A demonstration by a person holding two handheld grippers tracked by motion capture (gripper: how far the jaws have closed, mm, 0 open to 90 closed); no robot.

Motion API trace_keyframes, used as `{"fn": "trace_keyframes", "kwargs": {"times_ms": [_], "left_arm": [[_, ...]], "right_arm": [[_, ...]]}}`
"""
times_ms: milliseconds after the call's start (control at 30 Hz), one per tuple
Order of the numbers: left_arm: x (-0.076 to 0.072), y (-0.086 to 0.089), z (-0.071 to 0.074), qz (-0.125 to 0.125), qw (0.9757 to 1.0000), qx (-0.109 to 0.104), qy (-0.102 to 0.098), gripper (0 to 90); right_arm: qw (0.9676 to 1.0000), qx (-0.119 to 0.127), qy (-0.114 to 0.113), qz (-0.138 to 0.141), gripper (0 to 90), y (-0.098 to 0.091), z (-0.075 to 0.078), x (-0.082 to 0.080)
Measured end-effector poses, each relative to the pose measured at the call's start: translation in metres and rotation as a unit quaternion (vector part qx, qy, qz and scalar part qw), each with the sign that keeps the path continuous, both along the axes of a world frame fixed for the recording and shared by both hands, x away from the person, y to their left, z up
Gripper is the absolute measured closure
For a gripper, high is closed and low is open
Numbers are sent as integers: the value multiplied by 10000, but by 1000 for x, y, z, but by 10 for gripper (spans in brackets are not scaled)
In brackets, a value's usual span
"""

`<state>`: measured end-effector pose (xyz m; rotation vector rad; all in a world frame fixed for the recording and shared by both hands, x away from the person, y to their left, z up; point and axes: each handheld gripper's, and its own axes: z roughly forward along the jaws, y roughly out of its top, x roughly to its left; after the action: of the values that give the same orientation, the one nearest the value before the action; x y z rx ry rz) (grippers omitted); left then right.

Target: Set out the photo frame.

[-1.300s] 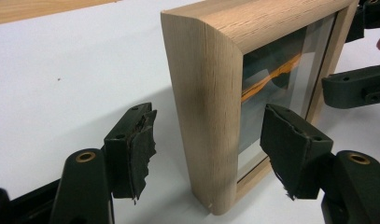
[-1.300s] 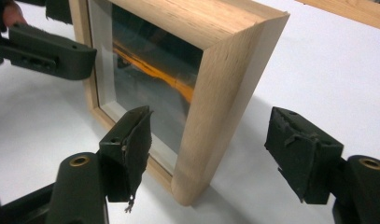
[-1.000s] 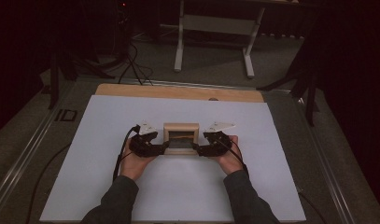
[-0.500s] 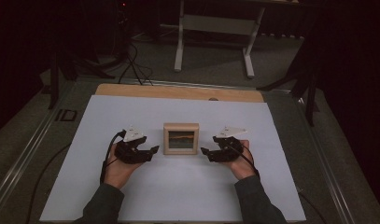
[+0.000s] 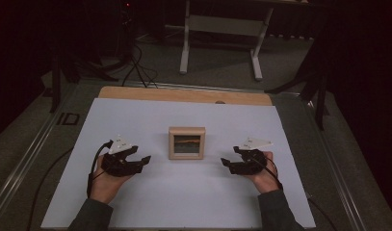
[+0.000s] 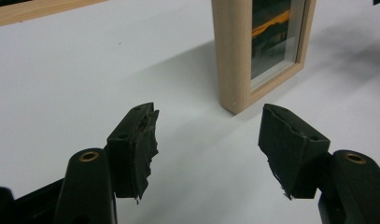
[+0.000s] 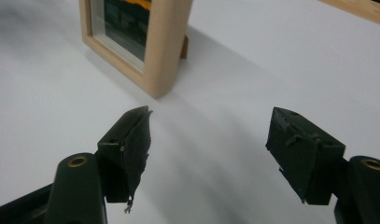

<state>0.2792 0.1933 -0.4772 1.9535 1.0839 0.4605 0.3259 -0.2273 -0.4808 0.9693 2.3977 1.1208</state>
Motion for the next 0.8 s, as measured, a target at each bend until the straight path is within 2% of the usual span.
{"fn": "trace_keyframes", "kwargs": {"times_ms": [167,200,300,500,800], "left_arm": [[-8,11,-3,85,10000,-31,-12,366],[-12,18,-5,144,9999,-72,-17,366],[-15,23,-7,193,9997,-135,-30,366],[-25,34,-9,189,9996,-150,-125,364],[-50,55,-10,260,9982,-388,-384,364]], "right_arm": [[9999,40,-2,-101,297,-12,-2,-5],[9998,69,-13,-164,297,-18,-3,-9],[9997,104,-58,-195,297,-21,-5,-12],[9990,309,-164,-281,298,-35,-8,-22],[9962,624,-513,-325,307,-59,-9,-44]]}}
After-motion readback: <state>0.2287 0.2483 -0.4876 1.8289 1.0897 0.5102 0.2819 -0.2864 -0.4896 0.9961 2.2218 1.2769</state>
